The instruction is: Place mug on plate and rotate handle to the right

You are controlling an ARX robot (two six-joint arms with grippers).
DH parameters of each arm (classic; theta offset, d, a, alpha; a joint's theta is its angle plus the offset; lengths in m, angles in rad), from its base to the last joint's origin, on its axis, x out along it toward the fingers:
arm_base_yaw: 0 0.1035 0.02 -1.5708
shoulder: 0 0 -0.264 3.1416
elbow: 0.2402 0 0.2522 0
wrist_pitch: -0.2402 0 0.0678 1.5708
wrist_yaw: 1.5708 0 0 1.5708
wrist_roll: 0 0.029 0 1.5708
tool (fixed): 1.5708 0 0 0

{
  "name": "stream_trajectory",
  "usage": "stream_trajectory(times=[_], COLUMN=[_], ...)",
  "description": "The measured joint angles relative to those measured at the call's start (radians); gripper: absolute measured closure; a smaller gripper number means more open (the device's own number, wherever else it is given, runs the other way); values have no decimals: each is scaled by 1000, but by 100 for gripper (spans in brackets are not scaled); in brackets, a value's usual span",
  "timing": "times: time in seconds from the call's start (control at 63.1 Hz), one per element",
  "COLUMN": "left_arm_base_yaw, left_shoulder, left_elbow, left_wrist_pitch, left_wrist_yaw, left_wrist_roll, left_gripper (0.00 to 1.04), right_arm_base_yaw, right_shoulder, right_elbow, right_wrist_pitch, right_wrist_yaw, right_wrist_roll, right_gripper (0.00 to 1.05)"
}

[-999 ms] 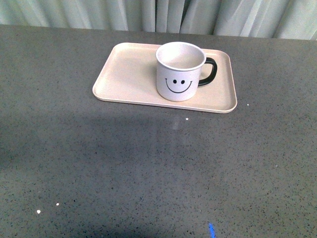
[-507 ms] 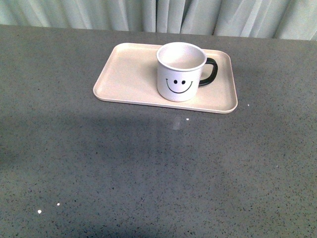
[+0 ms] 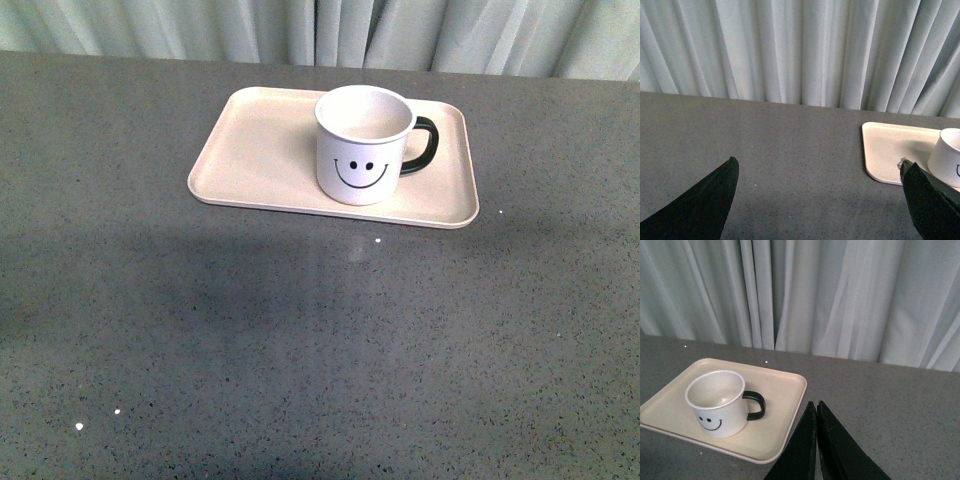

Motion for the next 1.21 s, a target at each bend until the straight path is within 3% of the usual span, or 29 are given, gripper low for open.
stream_trajectory(times=[0.222, 0.333, 1.205], left_arm_base_yaw=[0, 0, 0], left_shoulder=[0, 0, 0], left_elbow=[0, 0, 0], left_wrist_pitch=[0, 0, 0], left_wrist_yaw=[0, 0, 0], left_wrist_roll=[0, 0, 0], left_gripper=[9, 9, 9], right_arm_base_yaw=[0, 0, 0], right_shoulder=[-159, -179, -740], right_elbow=[-77, -127, -155], right_wrist_pitch=[-84, -48, -554], right_wrist_yaw=[-1, 0, 0], right_wrist_roll=[0, 0, 0], right_gripper=[103, 103, 103])
